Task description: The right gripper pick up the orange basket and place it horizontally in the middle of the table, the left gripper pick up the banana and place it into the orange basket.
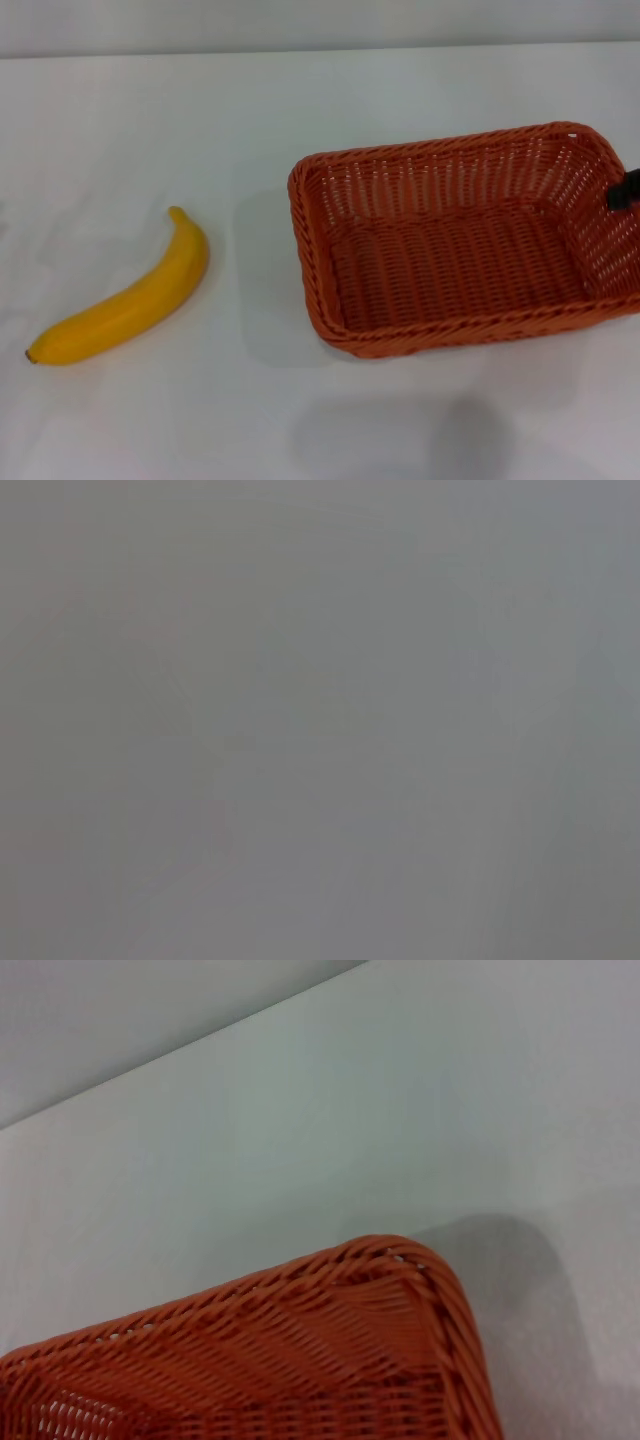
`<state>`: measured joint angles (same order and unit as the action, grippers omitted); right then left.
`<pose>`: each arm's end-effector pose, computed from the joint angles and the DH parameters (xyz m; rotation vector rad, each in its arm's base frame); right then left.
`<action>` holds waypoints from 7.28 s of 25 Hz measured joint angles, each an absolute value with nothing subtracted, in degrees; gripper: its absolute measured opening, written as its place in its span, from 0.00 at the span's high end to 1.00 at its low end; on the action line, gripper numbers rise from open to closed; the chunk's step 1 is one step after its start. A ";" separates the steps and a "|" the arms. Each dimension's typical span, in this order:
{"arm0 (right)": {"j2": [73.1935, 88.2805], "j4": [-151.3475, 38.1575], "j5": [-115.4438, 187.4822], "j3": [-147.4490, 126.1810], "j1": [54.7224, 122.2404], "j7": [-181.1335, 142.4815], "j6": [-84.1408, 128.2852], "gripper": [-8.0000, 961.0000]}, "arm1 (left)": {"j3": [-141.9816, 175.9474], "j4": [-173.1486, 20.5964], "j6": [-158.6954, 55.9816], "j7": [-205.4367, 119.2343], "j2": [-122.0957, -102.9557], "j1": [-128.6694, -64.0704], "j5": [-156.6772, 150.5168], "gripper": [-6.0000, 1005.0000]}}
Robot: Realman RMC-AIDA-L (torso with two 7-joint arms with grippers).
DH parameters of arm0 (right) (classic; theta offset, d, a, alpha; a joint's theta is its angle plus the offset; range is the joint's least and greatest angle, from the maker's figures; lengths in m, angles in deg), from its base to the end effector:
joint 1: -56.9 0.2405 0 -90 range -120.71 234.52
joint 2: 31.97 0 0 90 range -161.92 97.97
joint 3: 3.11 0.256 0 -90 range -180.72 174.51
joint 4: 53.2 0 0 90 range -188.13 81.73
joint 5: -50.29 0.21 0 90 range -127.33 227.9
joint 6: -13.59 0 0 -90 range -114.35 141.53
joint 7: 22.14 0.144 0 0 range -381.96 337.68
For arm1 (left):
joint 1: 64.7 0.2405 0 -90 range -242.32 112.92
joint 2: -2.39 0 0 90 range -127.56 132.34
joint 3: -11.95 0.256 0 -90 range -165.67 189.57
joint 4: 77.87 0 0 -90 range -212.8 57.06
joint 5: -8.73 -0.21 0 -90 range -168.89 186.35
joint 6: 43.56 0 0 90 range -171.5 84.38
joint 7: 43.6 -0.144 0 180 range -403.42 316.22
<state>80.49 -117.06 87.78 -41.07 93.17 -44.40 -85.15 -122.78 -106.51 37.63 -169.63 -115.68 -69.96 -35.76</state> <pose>0.2568 0.3640 0.1099 -2.0901 1.8590 0.1599 -0.3745 0.2479 0.1090 -1.4535 -0.6131 -1.0799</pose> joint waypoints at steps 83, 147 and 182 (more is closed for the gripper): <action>77.96 -116.91 117.28 -23.19 79.99 -87.08 -75.17 0.13 | -108.60 -143.09 41.94 -100.13 -116.39 -94.87 -137.37 0.47; 79.33 -117.01 124.37 -19.32 74.34 -98.36 -75.08 0.13 | -93.18 -162.80 24.96 -102.09 -116.72 -92.35 -99.67 0.19; 82.23 -83.07 144.04 -7.72 70.92 -144.48 -73.55 0.14 | -109.49 -110.48 36.07 -177.70 -116.94 -68.44 -34.66 0.20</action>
<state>82.23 -83.07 144.04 -7.72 70.92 -144.48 -73.55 -109.49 -110.48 36.07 -177.70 -116.94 -68.44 -34.66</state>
